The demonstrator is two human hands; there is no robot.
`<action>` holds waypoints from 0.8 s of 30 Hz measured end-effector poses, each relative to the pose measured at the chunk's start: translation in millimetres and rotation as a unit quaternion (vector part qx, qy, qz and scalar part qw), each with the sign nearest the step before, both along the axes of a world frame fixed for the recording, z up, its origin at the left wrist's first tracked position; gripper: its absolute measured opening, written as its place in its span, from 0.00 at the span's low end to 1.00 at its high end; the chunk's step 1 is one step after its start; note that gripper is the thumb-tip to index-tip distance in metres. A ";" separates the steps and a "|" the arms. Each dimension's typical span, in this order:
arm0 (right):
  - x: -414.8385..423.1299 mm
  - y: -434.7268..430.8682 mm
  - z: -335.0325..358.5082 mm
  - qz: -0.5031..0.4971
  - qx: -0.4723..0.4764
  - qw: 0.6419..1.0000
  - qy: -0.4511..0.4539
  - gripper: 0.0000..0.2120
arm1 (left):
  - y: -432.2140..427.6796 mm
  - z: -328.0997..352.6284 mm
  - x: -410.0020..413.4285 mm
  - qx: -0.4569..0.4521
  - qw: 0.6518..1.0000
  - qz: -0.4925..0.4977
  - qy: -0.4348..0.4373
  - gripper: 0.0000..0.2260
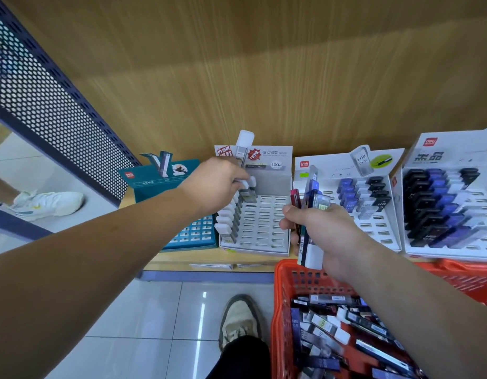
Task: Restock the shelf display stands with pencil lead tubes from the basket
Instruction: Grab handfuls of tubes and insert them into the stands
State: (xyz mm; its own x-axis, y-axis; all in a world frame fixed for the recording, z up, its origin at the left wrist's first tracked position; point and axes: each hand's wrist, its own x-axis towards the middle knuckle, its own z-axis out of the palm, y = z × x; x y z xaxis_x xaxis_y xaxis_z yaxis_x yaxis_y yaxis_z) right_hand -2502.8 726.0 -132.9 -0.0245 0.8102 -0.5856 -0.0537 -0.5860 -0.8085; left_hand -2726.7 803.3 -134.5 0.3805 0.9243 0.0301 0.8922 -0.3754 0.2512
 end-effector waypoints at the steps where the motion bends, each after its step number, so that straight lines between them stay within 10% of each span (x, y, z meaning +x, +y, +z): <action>1: -0.5 -0.1 0.0 0.002 0.001 1.000 0.002 0.06 | 0.0 1.2 2.2 0.003 1.000 0.009 -0.004 0.09; 24: 6.1 -4.3 10.4 0.063 0.029 0.995 0.076 0.08 | -14.4 -19.6 11.1 0.072 0.996 0.030 0.031 0.09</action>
